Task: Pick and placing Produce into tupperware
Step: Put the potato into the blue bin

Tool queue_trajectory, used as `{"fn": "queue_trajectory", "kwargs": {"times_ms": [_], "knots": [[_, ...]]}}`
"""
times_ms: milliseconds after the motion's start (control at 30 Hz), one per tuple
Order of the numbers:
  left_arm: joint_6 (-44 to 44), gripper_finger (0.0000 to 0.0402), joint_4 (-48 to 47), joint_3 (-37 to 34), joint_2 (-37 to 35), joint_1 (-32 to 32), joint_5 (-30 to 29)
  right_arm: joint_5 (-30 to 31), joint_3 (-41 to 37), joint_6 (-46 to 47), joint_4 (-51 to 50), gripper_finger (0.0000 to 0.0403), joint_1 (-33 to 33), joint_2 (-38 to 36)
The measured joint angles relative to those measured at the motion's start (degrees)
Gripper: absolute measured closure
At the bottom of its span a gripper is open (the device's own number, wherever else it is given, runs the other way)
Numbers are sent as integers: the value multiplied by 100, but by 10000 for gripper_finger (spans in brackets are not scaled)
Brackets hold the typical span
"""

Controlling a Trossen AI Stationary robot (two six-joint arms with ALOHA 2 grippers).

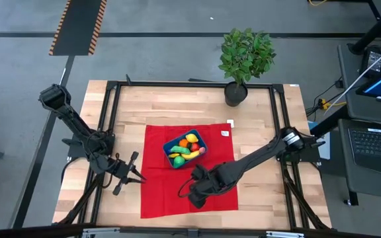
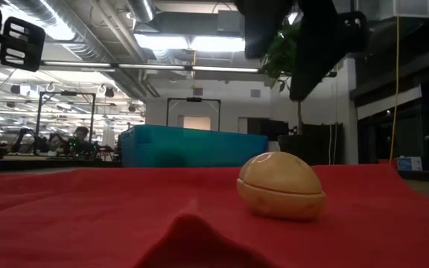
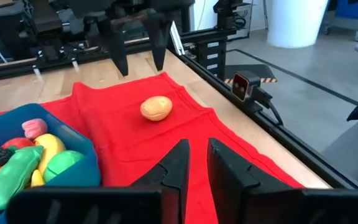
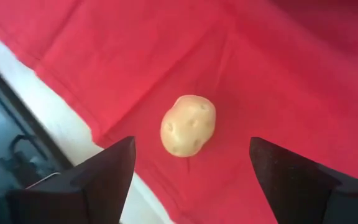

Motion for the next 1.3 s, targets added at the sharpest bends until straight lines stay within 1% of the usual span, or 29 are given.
{"fn": "queue_trajectory", "kwargs": {"times_ms": [167,467,567,667,867,1100,1300], "knots": [[0,341,-52,0,0,0,0,-9,0,-115,102,88,-2,209],[2,324,-319,0,0,2,-2,-9,0,-23,650,88,-2,482],[2,319,-326,0,0,2,0,-9,0,207,650,88,-2,583],[2,315,-334,0,0,2,0,-40,-1,233,662,88,-3,644],[2,309,-337,0,0,2,0,-53,-2,516,588,88,-4,645],[2,304,-339,0,0,2,0,-52,-94,643,624,88,-4,666],[1,310,-356,1,0,4,-2,-51,-92,696,681,88,-2,749]]}}
